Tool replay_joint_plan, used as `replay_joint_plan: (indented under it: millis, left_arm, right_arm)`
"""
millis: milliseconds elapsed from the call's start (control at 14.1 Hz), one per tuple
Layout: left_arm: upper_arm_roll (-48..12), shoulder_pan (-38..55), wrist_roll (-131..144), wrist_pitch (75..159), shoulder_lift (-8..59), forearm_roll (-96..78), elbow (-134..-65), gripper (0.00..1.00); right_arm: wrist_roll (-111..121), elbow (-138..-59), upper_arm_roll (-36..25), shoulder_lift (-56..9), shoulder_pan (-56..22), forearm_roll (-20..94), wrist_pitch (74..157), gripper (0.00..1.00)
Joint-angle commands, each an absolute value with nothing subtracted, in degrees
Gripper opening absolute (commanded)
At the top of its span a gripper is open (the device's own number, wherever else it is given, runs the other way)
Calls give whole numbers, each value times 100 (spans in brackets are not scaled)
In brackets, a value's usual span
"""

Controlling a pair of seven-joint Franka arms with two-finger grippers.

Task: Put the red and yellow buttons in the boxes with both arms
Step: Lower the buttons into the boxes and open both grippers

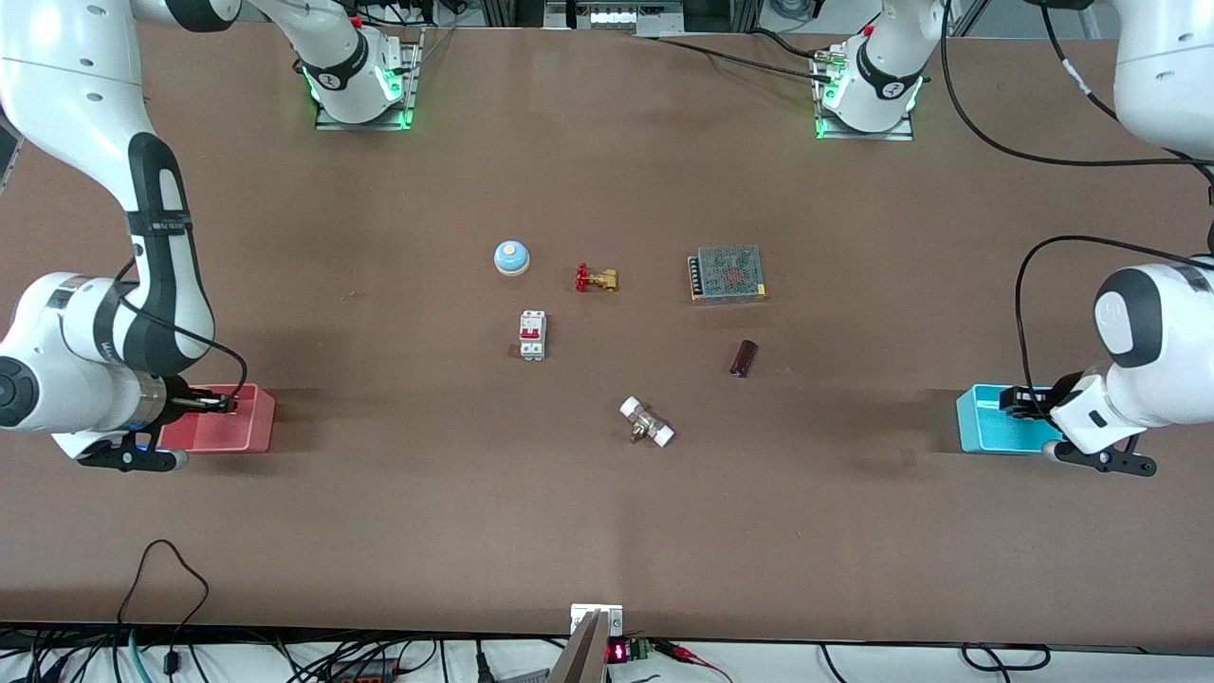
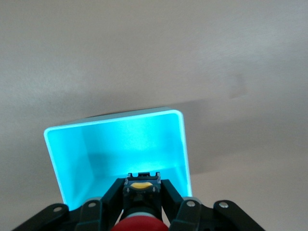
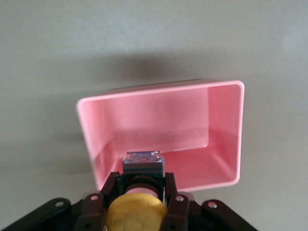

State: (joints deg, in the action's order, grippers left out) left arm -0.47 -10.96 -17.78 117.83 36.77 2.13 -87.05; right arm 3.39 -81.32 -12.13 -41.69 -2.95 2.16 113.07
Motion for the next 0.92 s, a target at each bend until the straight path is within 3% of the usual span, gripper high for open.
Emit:
replay_joint_plan:
  millis: [0,213,850]
  left_arm:
    - [-97,-1257,-1688,11916,3919,228,-8420,24]
    - [-105,-1414,-1583,12330,4095,167,-8481,24]
    - [-105,-1424,-1450,12532,4368,-141,-8586,26]
  right_arm:
    - [632,-8095,-1143,-4324,-167,149,11732,27]
    - [703,-8095,-1143,-4412,-123,149,11812,27]
    - [694,-8147,-1143,-4632,-132,158,12384,34]
